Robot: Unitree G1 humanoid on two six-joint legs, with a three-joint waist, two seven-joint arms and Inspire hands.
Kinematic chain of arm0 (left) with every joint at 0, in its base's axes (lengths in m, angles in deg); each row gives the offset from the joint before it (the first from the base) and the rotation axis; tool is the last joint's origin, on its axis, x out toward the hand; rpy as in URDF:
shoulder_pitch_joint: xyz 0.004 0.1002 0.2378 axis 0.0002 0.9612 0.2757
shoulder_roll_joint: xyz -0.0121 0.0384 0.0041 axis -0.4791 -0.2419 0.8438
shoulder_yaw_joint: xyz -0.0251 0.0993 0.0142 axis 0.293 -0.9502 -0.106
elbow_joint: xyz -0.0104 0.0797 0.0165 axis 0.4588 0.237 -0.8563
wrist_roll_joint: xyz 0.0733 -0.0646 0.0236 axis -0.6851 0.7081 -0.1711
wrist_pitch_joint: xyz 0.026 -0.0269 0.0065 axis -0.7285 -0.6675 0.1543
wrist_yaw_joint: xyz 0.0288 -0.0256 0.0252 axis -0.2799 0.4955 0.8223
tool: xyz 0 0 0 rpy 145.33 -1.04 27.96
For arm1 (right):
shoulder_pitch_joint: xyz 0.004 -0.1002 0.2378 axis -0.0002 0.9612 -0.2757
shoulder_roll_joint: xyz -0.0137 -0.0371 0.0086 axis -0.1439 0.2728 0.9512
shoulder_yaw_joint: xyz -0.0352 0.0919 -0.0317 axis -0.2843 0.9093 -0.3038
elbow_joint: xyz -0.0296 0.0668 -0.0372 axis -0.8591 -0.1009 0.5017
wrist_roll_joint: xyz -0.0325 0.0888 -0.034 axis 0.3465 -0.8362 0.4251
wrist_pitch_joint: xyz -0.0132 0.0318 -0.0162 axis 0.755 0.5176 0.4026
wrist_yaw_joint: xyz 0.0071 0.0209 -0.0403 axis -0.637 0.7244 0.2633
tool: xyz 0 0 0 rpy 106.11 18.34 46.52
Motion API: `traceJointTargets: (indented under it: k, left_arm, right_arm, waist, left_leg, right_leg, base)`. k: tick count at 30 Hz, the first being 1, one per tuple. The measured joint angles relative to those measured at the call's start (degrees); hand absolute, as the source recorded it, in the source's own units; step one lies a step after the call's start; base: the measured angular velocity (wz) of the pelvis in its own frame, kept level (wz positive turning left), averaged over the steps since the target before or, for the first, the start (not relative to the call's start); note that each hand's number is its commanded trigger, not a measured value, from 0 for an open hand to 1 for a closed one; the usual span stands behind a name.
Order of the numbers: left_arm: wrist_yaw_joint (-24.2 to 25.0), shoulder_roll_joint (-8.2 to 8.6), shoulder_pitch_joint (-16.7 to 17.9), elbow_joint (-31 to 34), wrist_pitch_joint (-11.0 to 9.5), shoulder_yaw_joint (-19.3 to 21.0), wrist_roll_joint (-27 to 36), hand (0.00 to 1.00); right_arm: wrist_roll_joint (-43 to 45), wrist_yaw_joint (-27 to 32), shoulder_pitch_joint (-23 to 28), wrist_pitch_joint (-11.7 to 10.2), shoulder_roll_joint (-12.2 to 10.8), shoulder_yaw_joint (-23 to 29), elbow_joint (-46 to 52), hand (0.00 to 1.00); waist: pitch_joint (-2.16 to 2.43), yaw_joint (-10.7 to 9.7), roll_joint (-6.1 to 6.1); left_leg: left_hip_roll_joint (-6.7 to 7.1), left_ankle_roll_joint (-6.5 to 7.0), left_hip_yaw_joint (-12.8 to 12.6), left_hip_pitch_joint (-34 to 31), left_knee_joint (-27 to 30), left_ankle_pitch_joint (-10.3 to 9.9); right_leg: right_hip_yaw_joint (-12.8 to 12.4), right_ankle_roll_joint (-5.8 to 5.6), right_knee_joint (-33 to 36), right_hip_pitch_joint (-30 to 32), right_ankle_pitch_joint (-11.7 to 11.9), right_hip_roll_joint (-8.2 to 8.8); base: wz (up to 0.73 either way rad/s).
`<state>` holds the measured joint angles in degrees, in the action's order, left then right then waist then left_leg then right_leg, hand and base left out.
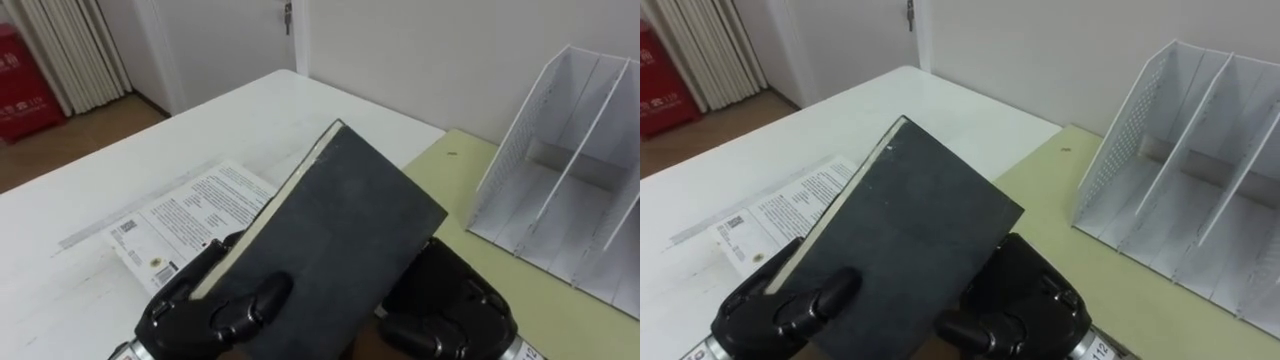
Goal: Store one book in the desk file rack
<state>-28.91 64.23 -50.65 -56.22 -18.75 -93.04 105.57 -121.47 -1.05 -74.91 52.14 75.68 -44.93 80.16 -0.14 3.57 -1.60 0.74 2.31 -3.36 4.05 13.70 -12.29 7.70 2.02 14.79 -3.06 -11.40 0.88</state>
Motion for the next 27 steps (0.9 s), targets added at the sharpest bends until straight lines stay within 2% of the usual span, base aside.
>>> traceJointTargets:
  k: [3, 6, 10, 13, 17, 18, 20, 27]
  left_arm:
    - [0.7, -0.63, 0.0, 0.0, 0.1, 0.0, 0.0, 1.00]
    - [1.3, -2.23, 0.0, 0.0, 0.9, 0.0, 0.0, 1.00]
    - [1.8, -2.53, -0.1, -0.2, 1.0, 0.0, 0.2, 1.00]
    - [2.1, -2.68, -0.6, -1.6, 1.0, 0.0, 0.2, 1.00]
    - [2.1, -3.75, -1.2, -2.3, 1.0, 0.0, 0.2, 1.00]
    - [2.2, -3.97, -1.2, -2.5, 1.0, 0.0, 0.2, 1.00]
    - [2.2, -4.25, -1.2, -2.6, 1.0, 0.0, 0.2, 1.00]
    - [2.2, -4.25, -1.2, -4.1, 1.0, 0.0, 0.2, 1.00]
  right_arm:
    - [-1.7, -0.4, 0.0, 1.1, 0.1, -0.1, 0.0, 0.00]
    - [-3.9, -0.5, 0.0, 1.1, 0.1, -0.1, 0.2, 0.00]
    - [-4.1, -0.9, 0.0, 1.1, 0.3, -0.1, 0.2, 0.00]
    - [-4.1, -0.9, 0.0, 1.1, 0.5, -0.1, 0.2, 0.00]
    - [-4.1, -0.9, 0.0, 1.1, 1.4, -0.2, 0.2, 0.00]
    - [-4.1, -0.9, 0.0, 1.1, 1.5, -0.2, 0.2, 0.55]
    - [-4.1, -0.9, 0.0, 1.1, 1.6, -0.2, 0.2, 1.00]
    - [-4.1, -0.9, 0.1, 1.1, 1.9, -0.2, 0.2, 1.00]
  waist:
    - [0.00, 0.1, -0.01]
    - [0.02, 0.0, -0.09]
    - [0.11, 0.0, -0.26]
    - [0.01, 0.0, -0.46]
    - [-0.07, 0.0, -0.57]
    - [-0.06, 0.0, -0.58]
    - [-0.05, 0.0, -0.64]
    - [0.00, -0.1, -0.71]
  left_leg:
    - [-0.07, 0.00, -0.4, -0.1, 0.1, 0.0]
    - [-0.10, 0.04, -0.5, -0.3, 0.1, -0.2]
    - [-0.09, 0.10, -0.6, -0.3, 0.5, -0.2]
    - [-0.09, 0.10, -0.6, -0.3, 0.6, -0.2]
    - [-0.07, 0.10, -0.6, -0.3, 0.0, -0.2]
    - [-0.06, 0.10, -0.7, -0.3, 0.0, -0.2]
    - [-0.03, 0.10, -0.7, -0.3, 0.0, -0.2]
    - [-0.04, 0.10, -0.7, -0.2, 0.0, -0.2]
  right_leg:
    - [-0.3, 0.04, 0.0, 0.2, 0.0, -0.02]
    - [-0.4, 0.04, 0.0, 0.2, 0.0, -0.04]
    - [-0.4, 0.03, 0.2, 0.1, 0.0, -0.03]
    - [-0.4, 0.03, 0.7, 0.1, 0.0, -0.02]
    - [-0.5, 0.01, 0.8, 0.1, -0.1, -0.01]
    - [-0.6, 0.01, 0.8, 0.1, -0.1, -0.01]
    - [-0.6, 0.00, 0.8, 0.2, -0.2, 0.04]
    - [-0.6, 0.03, 0.8, 0.1, -0.3, 0.00]
  base:
    - [-0.05]
    - [0.00]
    - [0.00]
    - [0.00]
    - [0.00]
    - [0.00]
    - [0.00]
    - [0.00]
